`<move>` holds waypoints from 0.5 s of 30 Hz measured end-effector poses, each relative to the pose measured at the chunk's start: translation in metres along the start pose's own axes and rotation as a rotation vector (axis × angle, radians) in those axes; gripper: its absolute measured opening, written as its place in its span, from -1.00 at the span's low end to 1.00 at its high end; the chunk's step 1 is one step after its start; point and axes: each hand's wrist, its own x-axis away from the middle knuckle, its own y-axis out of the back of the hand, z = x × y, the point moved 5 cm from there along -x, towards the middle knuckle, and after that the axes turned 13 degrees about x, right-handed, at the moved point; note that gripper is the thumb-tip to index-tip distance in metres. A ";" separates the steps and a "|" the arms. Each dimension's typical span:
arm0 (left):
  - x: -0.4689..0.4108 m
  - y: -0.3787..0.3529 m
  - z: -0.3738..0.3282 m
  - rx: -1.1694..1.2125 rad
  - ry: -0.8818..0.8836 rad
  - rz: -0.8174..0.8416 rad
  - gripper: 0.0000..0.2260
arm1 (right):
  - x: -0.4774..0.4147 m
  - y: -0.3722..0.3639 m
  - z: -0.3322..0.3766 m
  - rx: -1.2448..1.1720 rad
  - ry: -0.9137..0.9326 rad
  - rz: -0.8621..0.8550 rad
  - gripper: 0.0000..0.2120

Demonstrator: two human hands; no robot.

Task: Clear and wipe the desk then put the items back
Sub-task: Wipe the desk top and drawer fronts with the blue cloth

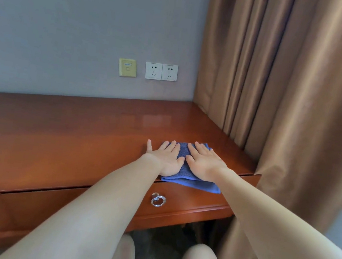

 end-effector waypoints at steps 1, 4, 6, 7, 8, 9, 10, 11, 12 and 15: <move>-0.003 -0.001 -0.007 0.000 -0.013 0.004 -0.48 | 0.001 -0.001 -0.007 0.001 -0.011 0.001 -0.47; -0.012 -0.005 -0.026 0.000 -0.044 0.010 -0.48 | 0.006 -0.002 -0.029 0.001 -0.040 0.002 -0.47; -0.018 -0.007 -0.039 0.001 -0.064 0.013 -0.48 | 0.009 -0.003 -0.042 0.007 -0.059 -0.001 -0.47; -0.022 -0.008 -0.045 0.001 -0.075 0.015 -0.48 | 0.010 -0.004 -0.050 0.011 -0.070 -0.001 -0.47; -0.025 -0.009 -0.052 0.001 -0.086 0.016 -0.48 | 0.012 -0.005 -0.057 0.012 -0.082 -0.002 -0.47; -0.028 -0.011 -0.059 0.002 -0.096 0.018 -0.48 | 0.013 -0.007 -0.064 0.012 -0.097 -0.003 -0.47; -0.031 -0.012 -0.065 0.002 -0.107 0.018 -0.48 | 0.014 -0.008 -0.072 0.009 -0.115 -0.002 -0.47; -0.034 -0.013 -0.072 0.002 -0.119 0.019 -0.48 | 0.016 -0.010 -0.080 0.000 -0.134 0.002 -0.48; -0.037 -0.015 -0.078 0.003 -0.130 0.022 -0.48 | 0.018 -0.011 -0.087 -0.010 -0.154 0.007 -0.48; -0.045 -0.018 -0.095 0.003 -0.160 0.028 -0.48 | 0.022 -0.014 -0.106 -0.029 -0.187 0.012 -0.48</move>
